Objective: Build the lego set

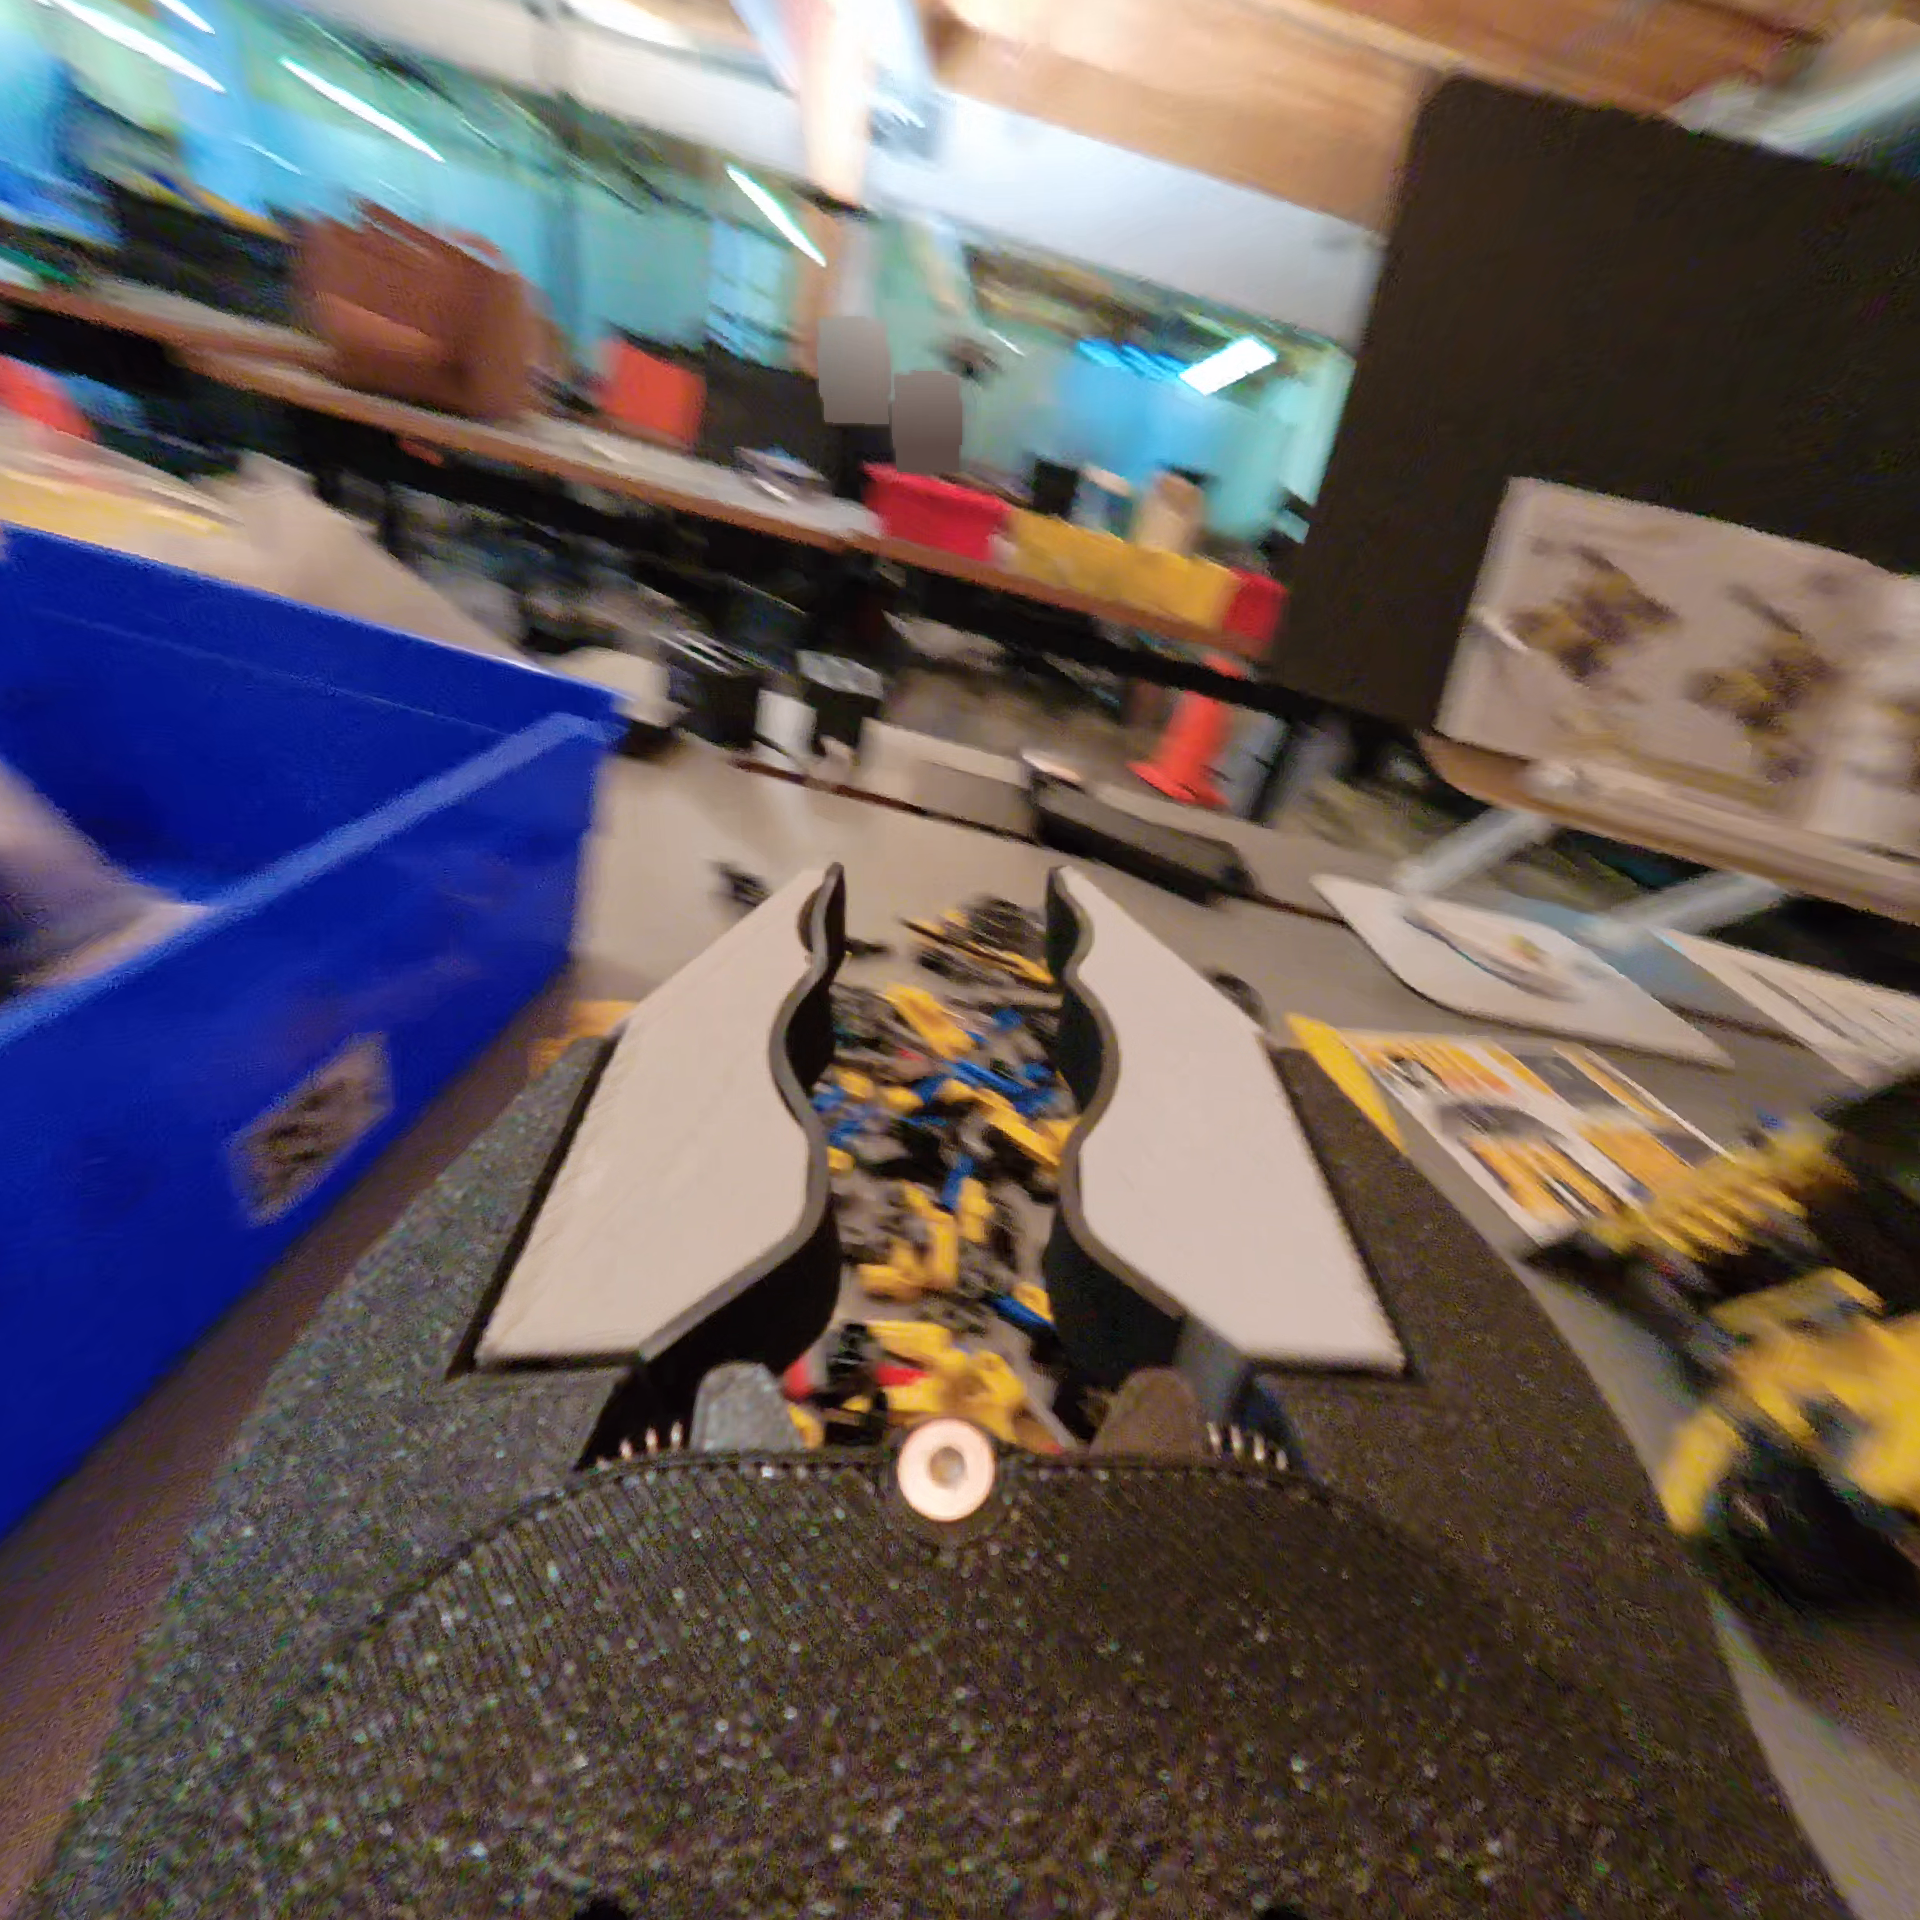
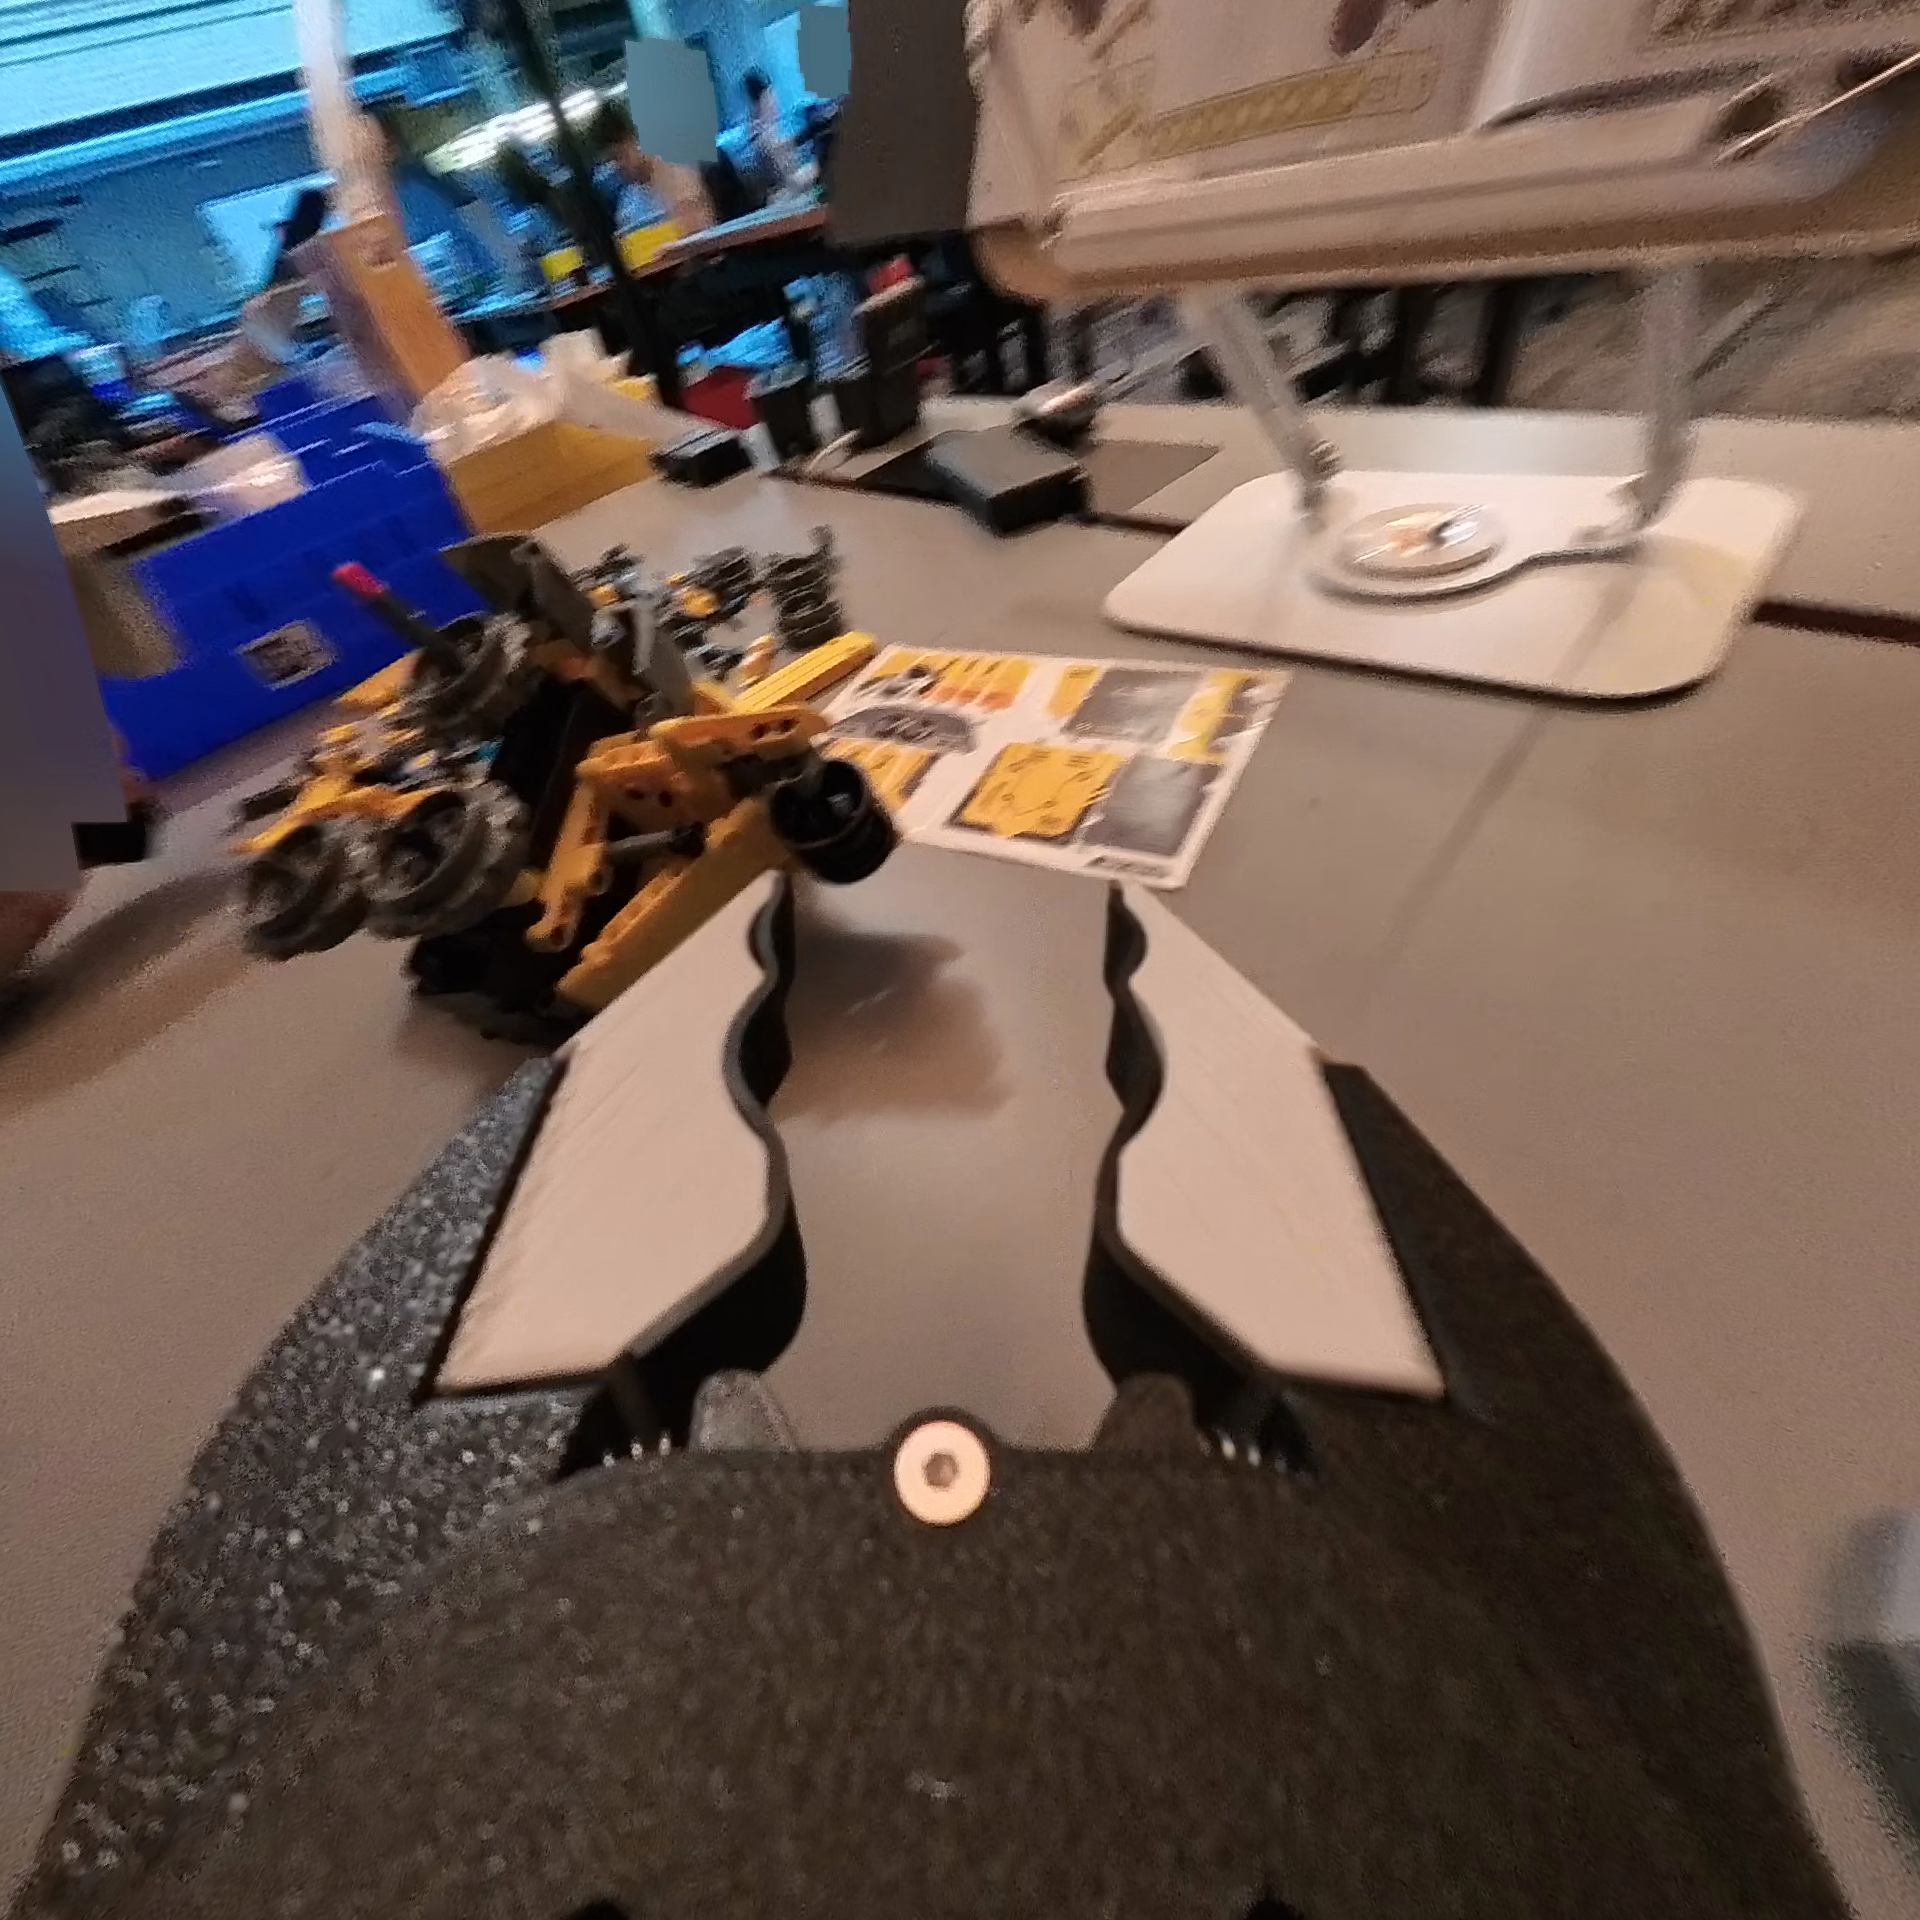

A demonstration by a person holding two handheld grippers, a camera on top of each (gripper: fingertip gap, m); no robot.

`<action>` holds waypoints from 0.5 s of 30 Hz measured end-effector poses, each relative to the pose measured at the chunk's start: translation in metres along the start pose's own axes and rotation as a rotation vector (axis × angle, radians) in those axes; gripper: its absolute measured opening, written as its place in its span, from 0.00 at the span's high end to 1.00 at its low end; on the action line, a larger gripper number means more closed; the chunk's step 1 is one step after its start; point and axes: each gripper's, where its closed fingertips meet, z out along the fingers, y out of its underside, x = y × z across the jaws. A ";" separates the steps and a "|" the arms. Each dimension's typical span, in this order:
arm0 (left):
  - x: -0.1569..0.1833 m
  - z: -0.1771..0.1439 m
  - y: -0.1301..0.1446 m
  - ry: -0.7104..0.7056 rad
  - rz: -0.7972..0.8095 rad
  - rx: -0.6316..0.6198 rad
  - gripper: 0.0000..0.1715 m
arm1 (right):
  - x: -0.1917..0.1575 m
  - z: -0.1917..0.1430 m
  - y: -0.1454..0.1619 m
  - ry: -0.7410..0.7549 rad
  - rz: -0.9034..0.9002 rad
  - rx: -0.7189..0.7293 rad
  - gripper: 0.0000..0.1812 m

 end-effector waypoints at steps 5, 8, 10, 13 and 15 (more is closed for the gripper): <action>-0.014 -0.004 -0.002 -0.052 -0.046 0.014 0.86 | 0.002 -0.006 -0.010 0.052 -0.099 0.062 0.70; -0.012 0.000 0.002 -0.048 -0.045 -0.008 0.90 | -0.002 -0.001 -0.003 0.030 -0.113 0.010 0.71; -0.015 0.001 0.005 -0.077 -0.029 -0.022 0.94 | -0.004 0.001 -0.001 0.023 -0.124 -0.002 0.72; -0.013 0.004 0.009 -0.069 -0.029 -0.045 0.99 | -0.006 0.002 0.000 0.012 -0.131 -0.013 0.72; -0.012 0.006 0.011 -0.056 -0.034 -0.056 1.00 | -0.007 0.002 0.000 0.008 -0.131 -0.013 0.72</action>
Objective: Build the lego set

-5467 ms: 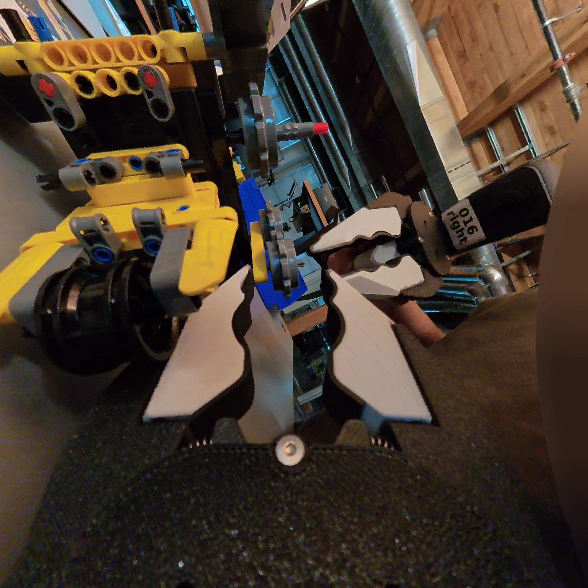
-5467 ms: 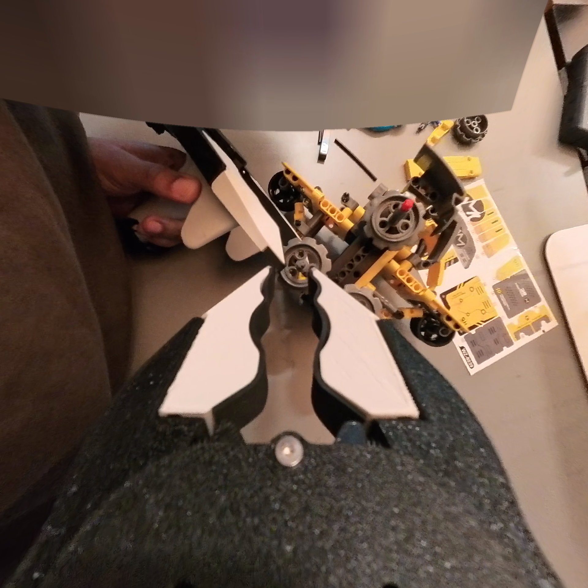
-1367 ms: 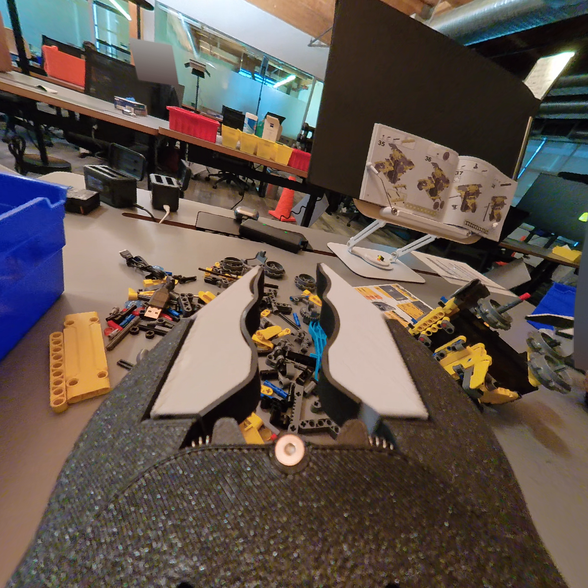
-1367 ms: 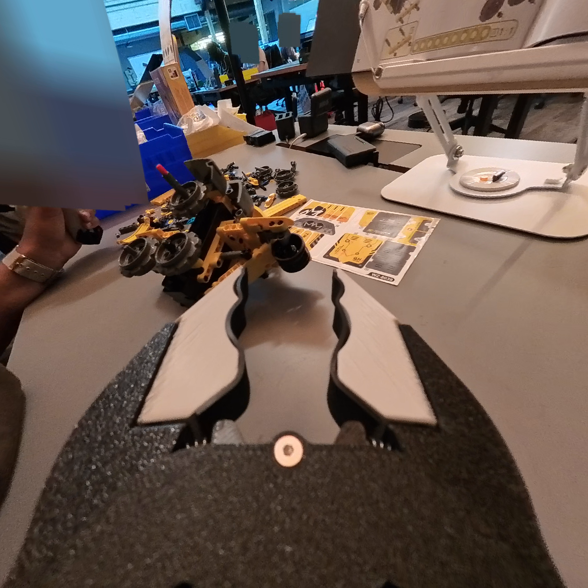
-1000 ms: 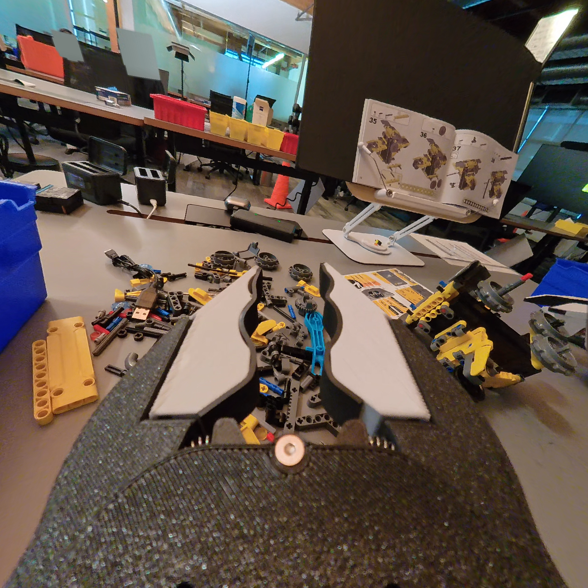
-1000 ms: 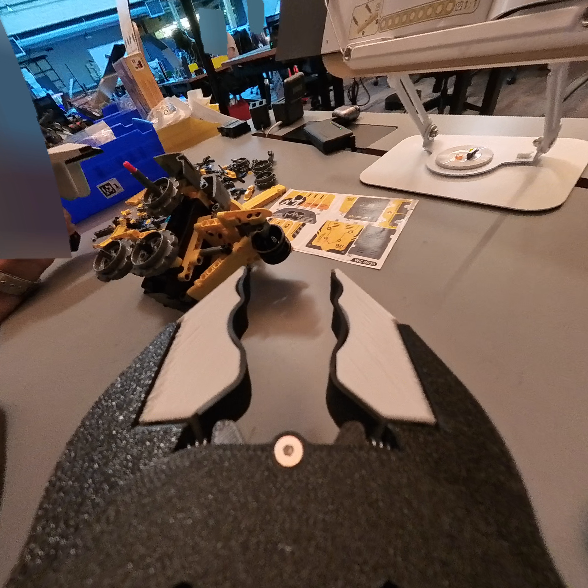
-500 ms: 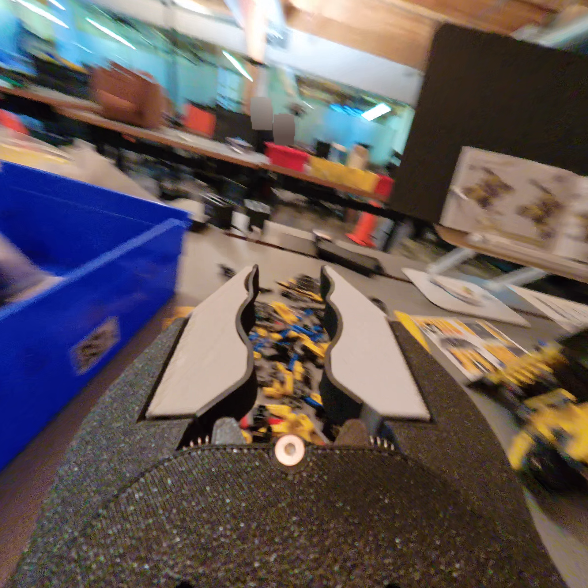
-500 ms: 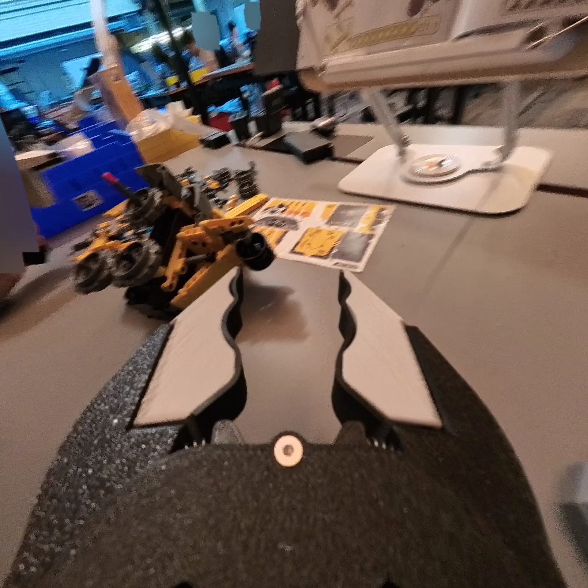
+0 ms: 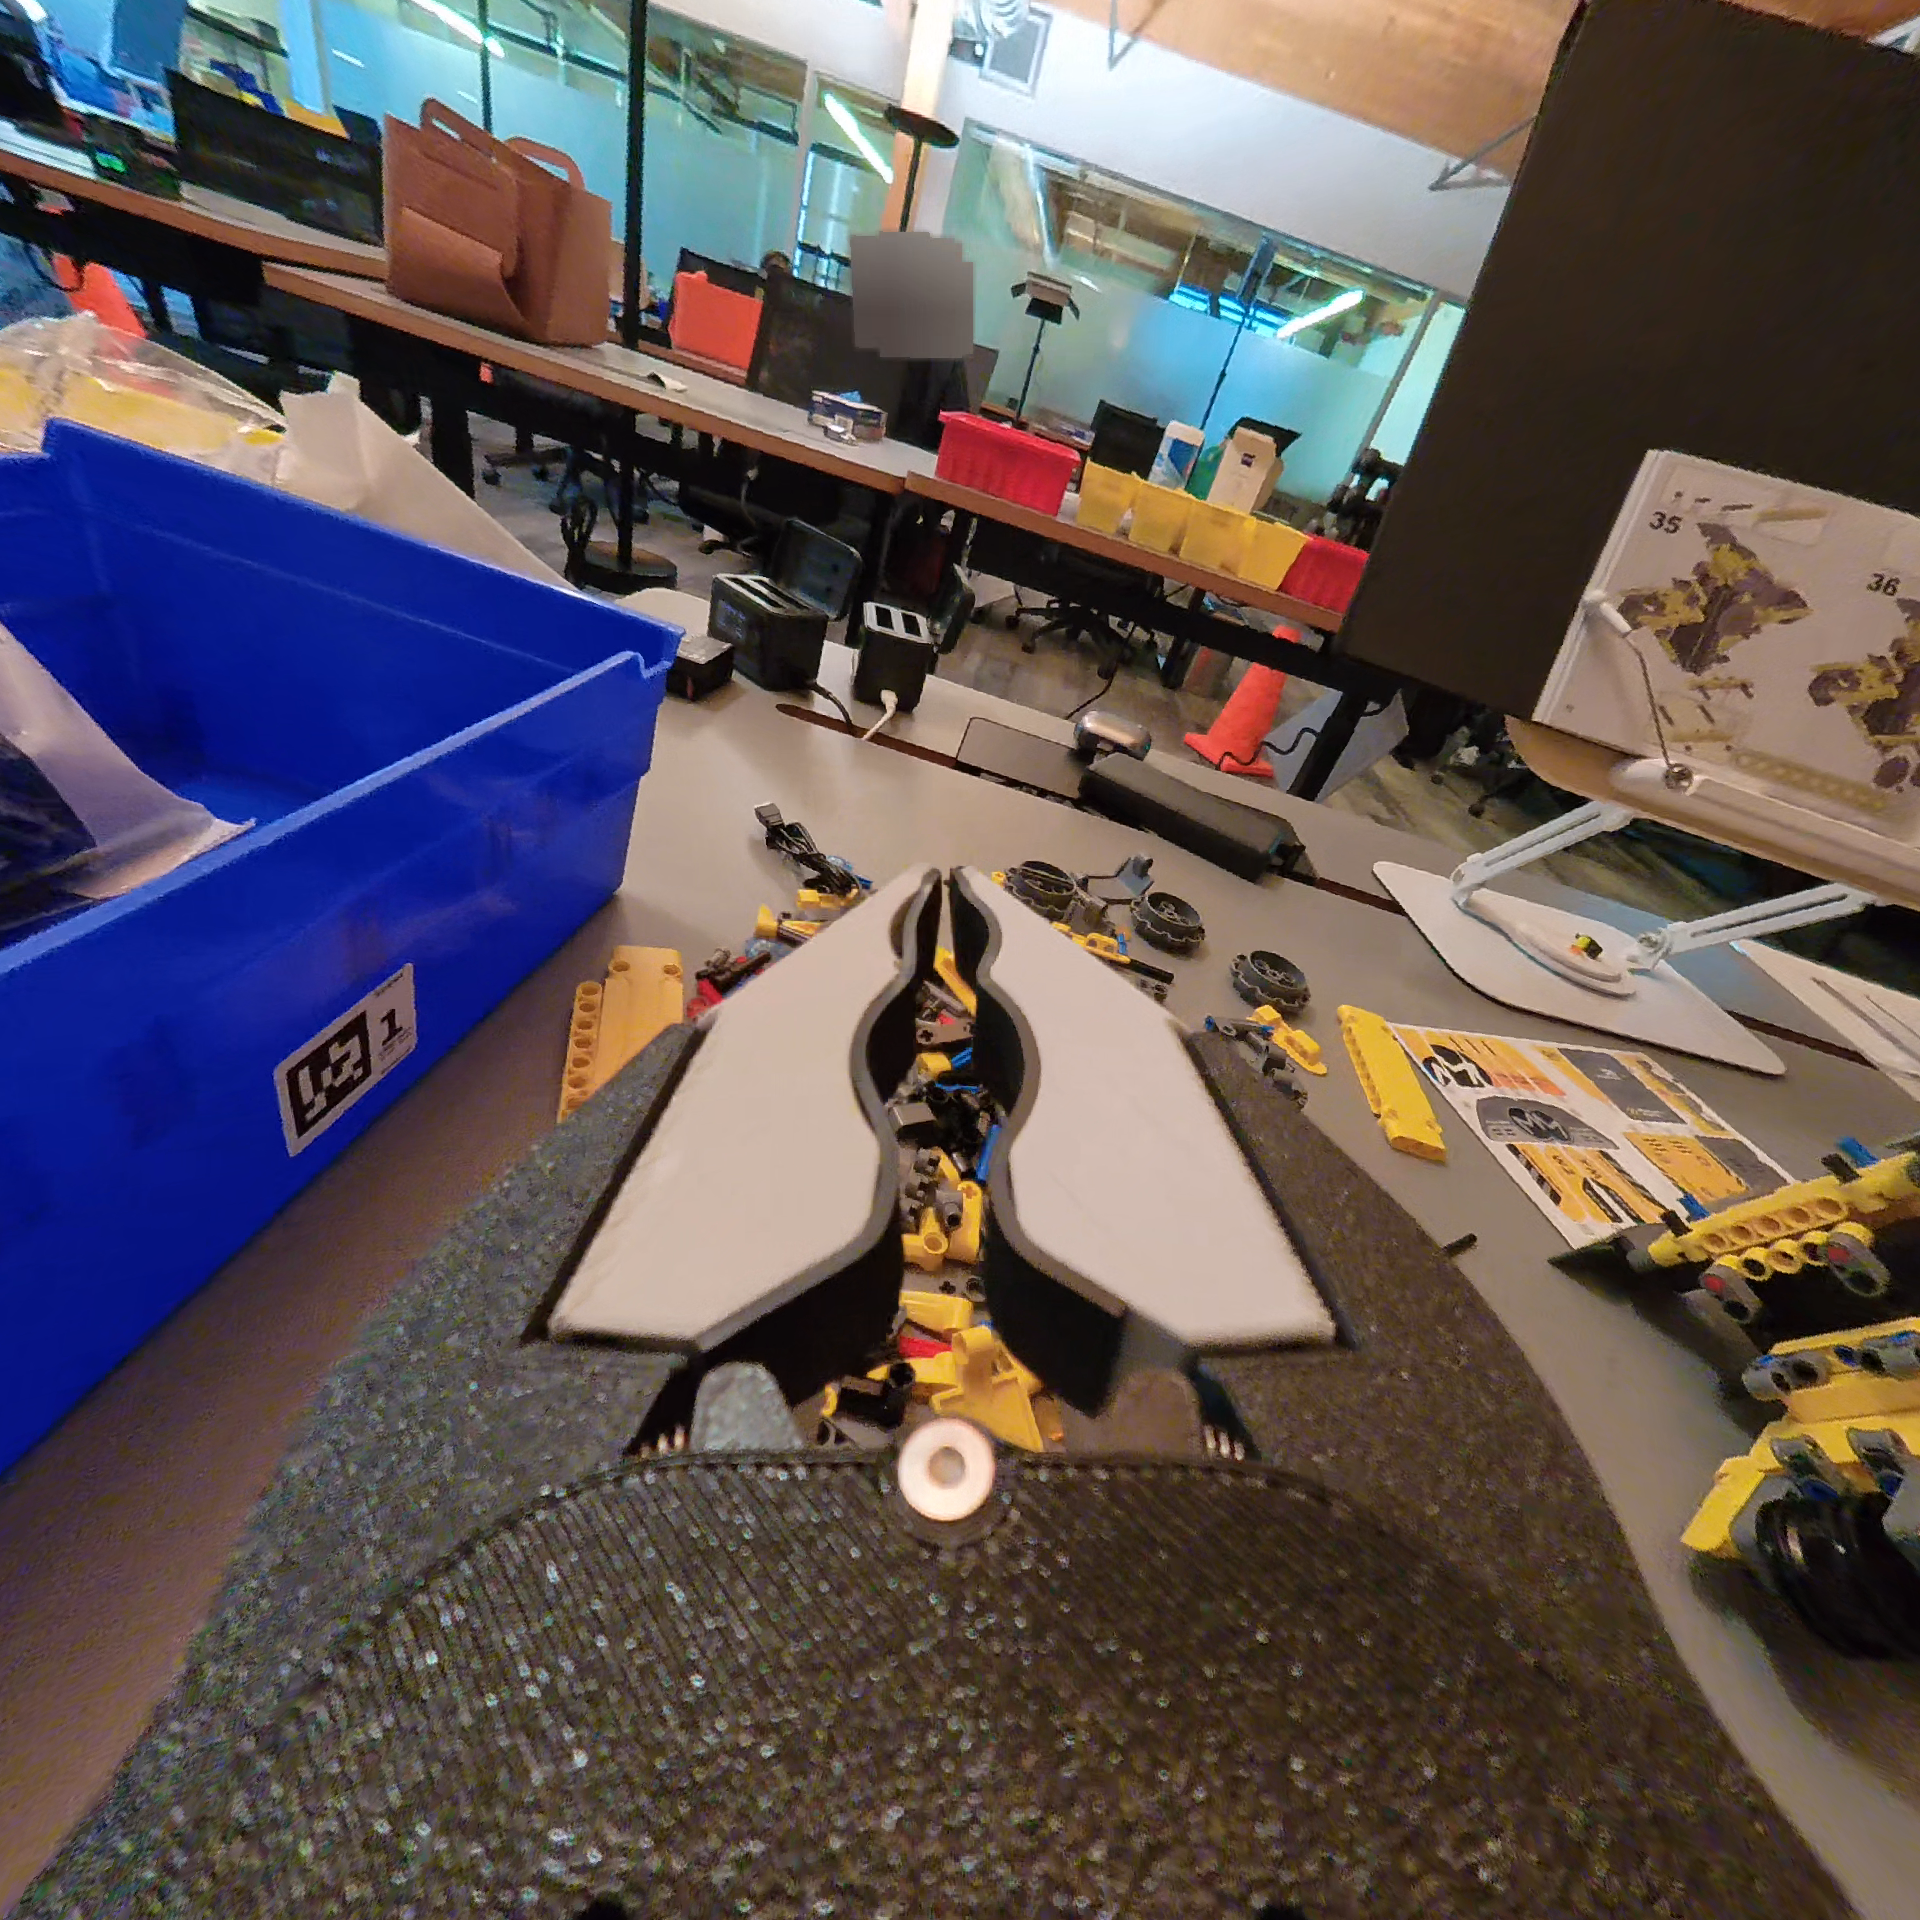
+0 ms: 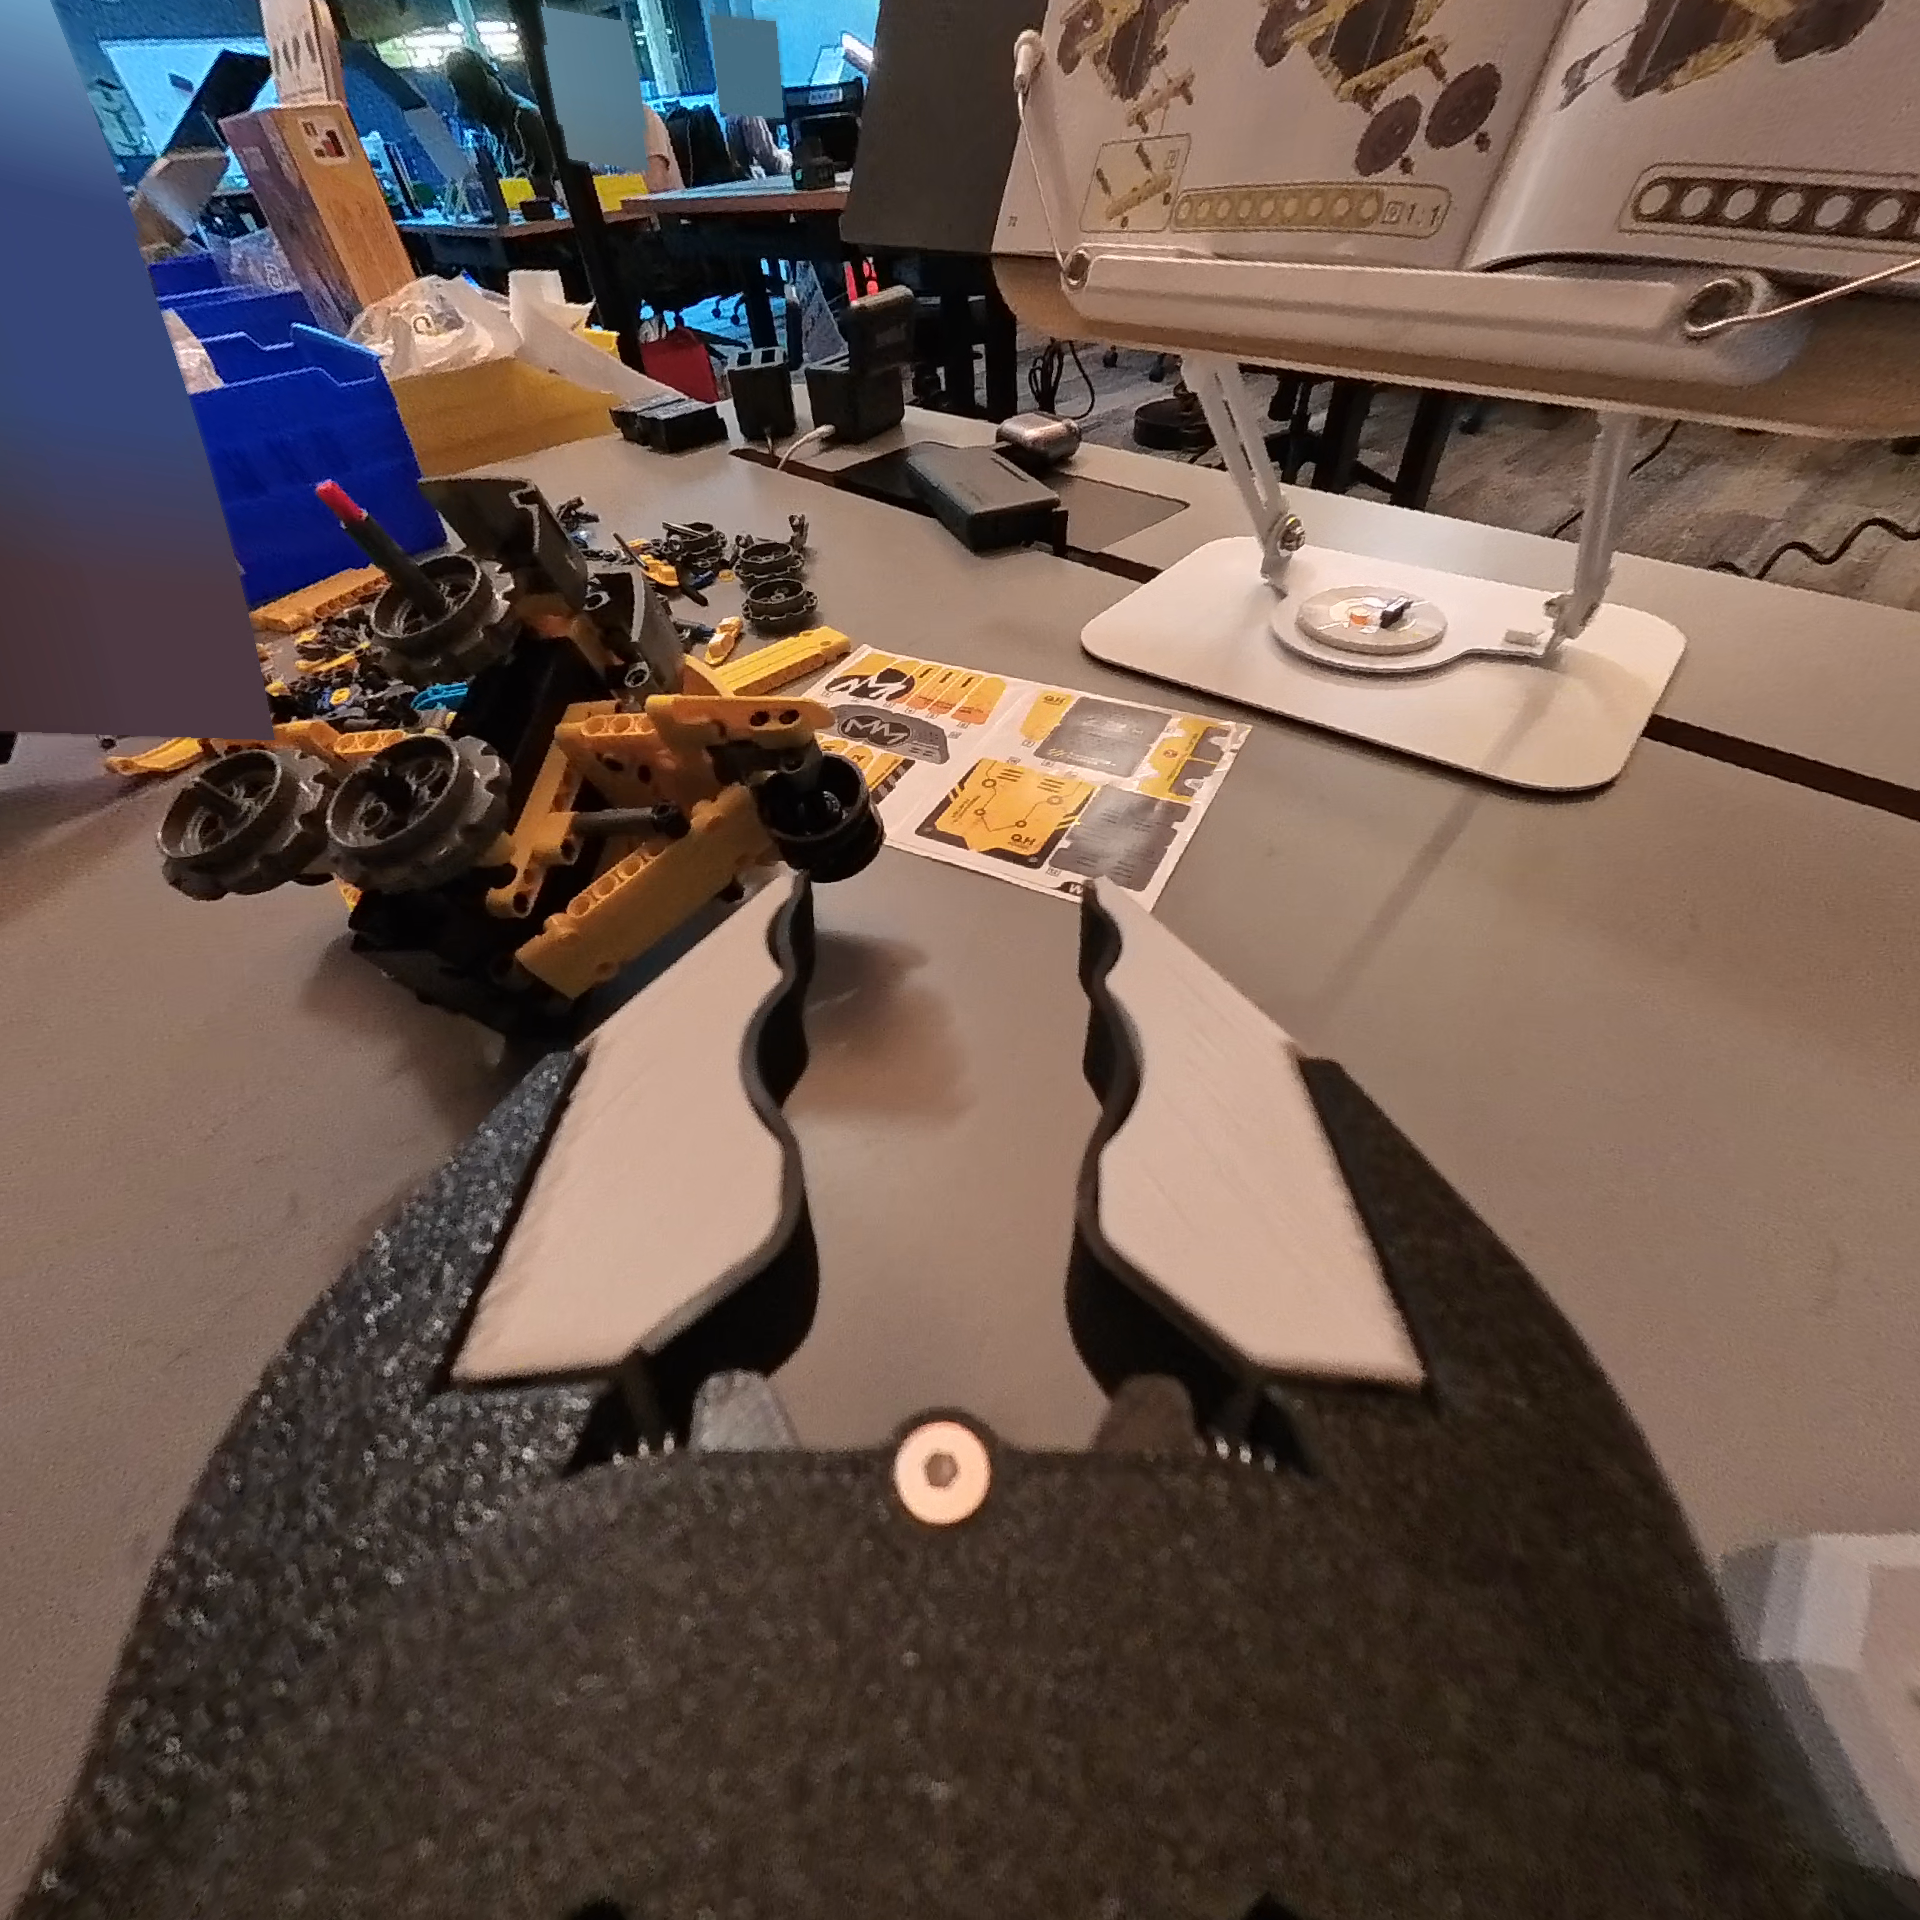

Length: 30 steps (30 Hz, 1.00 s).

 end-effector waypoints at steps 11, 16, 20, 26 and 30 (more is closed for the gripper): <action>0.005 0.005 0.008 0.031 -0.005 -0.041 1.00 | 0.000 0.000 0.000 -0.018 0.024 -0.002 0.72; 0.004 0.005 0.007 0.038 -0.018 -0.036 1.00 | 0.000 0.001 0.001 -0.020 0.019 -0.007 0.72; 0.004 0.005 0.007 0.040 -0.020 -0.033 1.00 | -0.001 0.001 0.001 -0.022 0.022 -0.007 0.72; 0.005 0.006 0.007 0.045 -0.021 -0.033 0.99 | 0.000 0.001 0.001 -0.025 0.028 -0.009 0.72; 0.006 0.006 0.008 0.051 -0.025 -0.036 0.98 | 0.000 0.001 0.002 -0.027 0.030 -0.011 0.72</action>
